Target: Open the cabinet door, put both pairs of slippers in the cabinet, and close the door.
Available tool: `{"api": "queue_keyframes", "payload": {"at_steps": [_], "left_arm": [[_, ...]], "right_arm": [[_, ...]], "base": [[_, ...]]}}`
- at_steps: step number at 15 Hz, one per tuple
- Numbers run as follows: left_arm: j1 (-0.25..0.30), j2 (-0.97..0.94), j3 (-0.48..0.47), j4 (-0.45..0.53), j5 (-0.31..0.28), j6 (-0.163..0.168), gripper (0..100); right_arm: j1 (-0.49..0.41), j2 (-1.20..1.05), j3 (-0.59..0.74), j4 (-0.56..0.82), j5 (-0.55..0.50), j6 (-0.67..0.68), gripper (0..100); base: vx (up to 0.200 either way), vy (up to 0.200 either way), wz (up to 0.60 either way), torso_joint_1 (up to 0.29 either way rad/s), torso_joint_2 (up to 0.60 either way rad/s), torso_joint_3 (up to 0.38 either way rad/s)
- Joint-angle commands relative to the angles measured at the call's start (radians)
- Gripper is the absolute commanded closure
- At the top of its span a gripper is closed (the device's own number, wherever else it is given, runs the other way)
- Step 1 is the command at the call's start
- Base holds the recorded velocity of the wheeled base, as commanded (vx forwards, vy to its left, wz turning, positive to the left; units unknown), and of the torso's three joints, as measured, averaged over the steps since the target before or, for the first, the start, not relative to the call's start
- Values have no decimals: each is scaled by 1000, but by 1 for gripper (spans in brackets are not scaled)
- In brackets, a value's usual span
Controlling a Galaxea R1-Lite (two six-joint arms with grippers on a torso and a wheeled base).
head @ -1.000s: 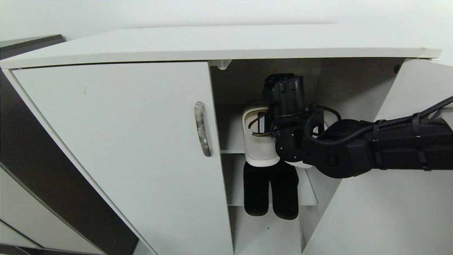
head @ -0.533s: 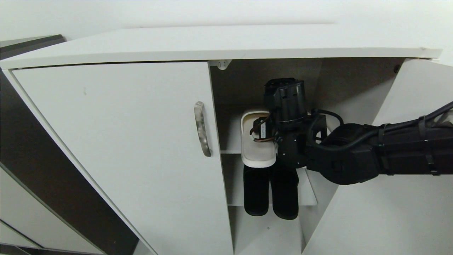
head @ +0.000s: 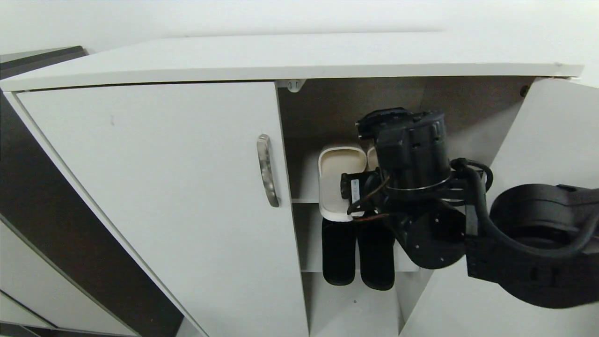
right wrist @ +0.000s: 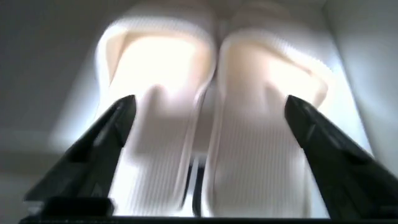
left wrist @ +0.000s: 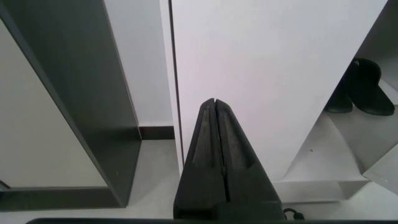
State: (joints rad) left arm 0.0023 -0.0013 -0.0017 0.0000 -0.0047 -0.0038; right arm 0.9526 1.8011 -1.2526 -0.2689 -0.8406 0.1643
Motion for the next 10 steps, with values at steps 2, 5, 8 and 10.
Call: {"api": "queue_keyframes", "payload": {"at_steps": [2,5,8,10], "left_arm": [[1,1,0,0,0,-1,100],[1,1,0,0,0,-1,100],[1,1,0,0,0,1,100],[1,1,0,0,0,1,100]], "right_arm": [[55,-120,156,-4,60,14,100],[92,-169,251,-4,72,58,100],[114,-218,311,-4,86,78,100],[120,-221,323,-4,86,78,100]], "base": [[0,0,0,0,0,0],[0,0,0,0,0,0],[0,0,0,0,0,0],[0,0,0,0,0,0]]}}
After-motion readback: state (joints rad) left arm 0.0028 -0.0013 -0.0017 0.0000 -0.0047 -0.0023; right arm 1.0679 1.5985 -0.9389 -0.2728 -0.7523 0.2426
